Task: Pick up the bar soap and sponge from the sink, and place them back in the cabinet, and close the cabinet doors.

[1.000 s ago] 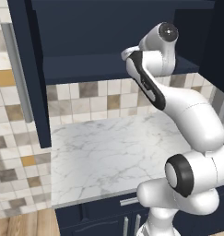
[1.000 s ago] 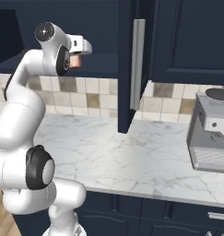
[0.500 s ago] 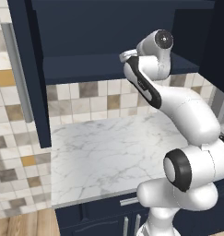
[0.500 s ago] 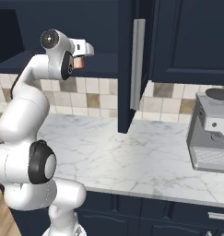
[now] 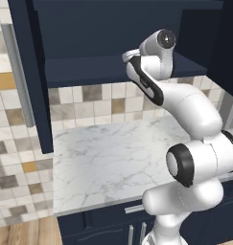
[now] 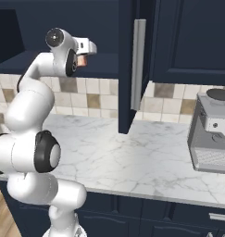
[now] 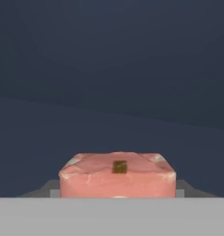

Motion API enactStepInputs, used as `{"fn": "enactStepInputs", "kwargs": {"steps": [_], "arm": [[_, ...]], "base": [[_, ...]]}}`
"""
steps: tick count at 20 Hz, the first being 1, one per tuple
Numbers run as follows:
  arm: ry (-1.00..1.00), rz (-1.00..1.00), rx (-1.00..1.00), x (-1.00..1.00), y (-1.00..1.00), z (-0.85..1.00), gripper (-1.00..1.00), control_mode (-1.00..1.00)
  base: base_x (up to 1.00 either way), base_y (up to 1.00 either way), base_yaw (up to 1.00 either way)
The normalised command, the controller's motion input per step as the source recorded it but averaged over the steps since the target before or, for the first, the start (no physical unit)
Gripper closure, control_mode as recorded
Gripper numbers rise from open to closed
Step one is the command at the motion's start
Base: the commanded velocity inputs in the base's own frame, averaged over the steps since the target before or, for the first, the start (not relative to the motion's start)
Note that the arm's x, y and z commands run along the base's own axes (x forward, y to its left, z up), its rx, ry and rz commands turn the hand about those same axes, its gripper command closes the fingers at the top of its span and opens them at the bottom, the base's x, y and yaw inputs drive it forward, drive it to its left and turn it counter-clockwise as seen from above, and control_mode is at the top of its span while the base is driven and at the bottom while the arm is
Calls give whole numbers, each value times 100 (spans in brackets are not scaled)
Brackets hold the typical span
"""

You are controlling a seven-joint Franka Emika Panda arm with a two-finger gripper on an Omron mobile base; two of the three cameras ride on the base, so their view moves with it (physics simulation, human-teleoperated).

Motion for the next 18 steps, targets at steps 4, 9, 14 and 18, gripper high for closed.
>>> {"fn": "enactStepInputs", "kwargs": {"steps": [4, 9, 14, 18], "arm": [[0, 0, 0, 33, 0, 0, 100, -100], [0, 0, 0, 32, 1, -2, 100, -100], [0, 0, 0, 31, 1, -4, 100, -100], [2, 0, 0, 27, 3, -2, 100, -100]], "base": [[0, 0, 0], [0, 0, 0], [0, 0, 0], [0, 0, 0]]}}
